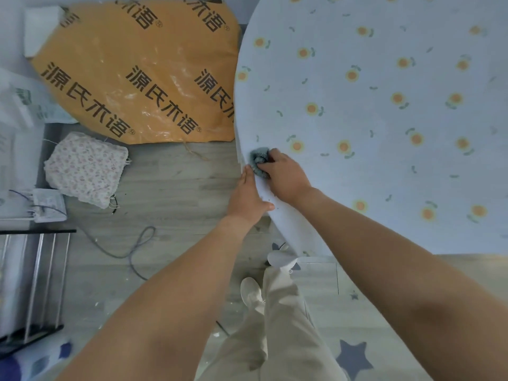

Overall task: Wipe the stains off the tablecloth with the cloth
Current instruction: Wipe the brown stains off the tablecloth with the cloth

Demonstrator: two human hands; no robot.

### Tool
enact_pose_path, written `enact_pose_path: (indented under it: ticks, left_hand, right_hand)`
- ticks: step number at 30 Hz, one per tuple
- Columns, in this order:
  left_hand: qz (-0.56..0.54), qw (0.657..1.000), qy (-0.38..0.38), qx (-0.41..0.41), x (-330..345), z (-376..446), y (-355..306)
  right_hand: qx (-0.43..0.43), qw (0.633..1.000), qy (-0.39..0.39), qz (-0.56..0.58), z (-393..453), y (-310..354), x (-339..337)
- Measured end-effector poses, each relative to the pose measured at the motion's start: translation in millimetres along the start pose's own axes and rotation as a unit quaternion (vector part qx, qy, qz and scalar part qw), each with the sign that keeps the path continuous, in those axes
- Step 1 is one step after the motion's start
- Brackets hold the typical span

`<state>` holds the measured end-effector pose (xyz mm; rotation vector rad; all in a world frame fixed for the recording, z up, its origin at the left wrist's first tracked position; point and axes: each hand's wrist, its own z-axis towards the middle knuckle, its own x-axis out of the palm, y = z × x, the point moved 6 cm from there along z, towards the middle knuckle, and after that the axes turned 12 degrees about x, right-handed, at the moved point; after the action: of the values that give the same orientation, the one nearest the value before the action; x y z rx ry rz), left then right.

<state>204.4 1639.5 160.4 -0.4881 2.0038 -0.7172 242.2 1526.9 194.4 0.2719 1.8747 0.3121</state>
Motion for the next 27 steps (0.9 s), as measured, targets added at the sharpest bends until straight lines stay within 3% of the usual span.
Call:
enact_pose_path:
  ticks: [2, 3, 5, 7, 8, 10, 13, 16, 18, 20, 22, 27]
  left_hand:
    - [-0.006, 1.0, -0.001, 0.005, 1.0, 0.4, 2.1]
    - [-0.01, 1.0, 0.001, 0.005, 1.7, -0.8, 2.6]
    - [-0.008, 1.0, 0.006, 0.003, 4.9, -8.2, -1.0]
    - [-0.01, 1.0, 0.017, -0.002, 14.9, -22.6, -5.1]
    - [-0.01, 1.0, 0.022, -0.004, 22.0, -32.0, -6.0]
    - [-0.021, 0.999, 0.028, -0.004, 37.8, -49.6, -8.0]
    - [-0.03, 0.999, 0.018, 0.0, 53.3, -65.1, -9.3]
    - [-0.024, 1.0, 0.004, 0.007, 61.4, -69.5, -8.6]
    - [-0.034, 0.999, -0.001, 0.014, 60.8, -67.0, -6.4]
    - [-0.029, 0.999, 0.008, 0.019, 62.0, -64.7, -2.2]
    - [-0.015, 1.0, 0.013, 0.025, 62.0, -62.6, -2.1]
    - [0.0, 1.0, -0.027, 0.01, 61.5, -60.7, -5.2]
  right_hand:
    - [-0.051, 0.998, -0.003, -0.032, -8.4, -21.2, -5.3]
    - [-0.035, 0.998, -0.024, -0.036, -11.5, -40.3, -9.8]
    - [0.104, 0.99, -0.093, 0.008, -20.6, -88.4, -23.3]
    - [0.28, 0.943, -0.149, 0.096, -37.9, -115.7, -24.5]
    - [0.316, 0.927, -0.158, 0.127, -46.2, -107.6, -20.2]
    - [0.28, 0.943, -0.117, 0.135, -54.1, -66.8, -4.7]
    - [0.098, 0.993, -0.027, 0.066, -71.8, -12.2, 22.5]
    - [-0.019, 1.0, -0.005, -0.014, -87.6, -26.8, 19.0]
    - [0.049, 0.997, -0.049, -0.017, -88.3, -68.3, 3.7]
    - [0.244, 0.96, -0.128, 0.056, -98.2, -118.7, -5.3]
    - [0.314, 0.932, -0.158, 0.092, -109.6, -113.7, 6.0]
    - [0.086, 0.992, -0.047, 0.083, -132.5, -21.4, 41.3]
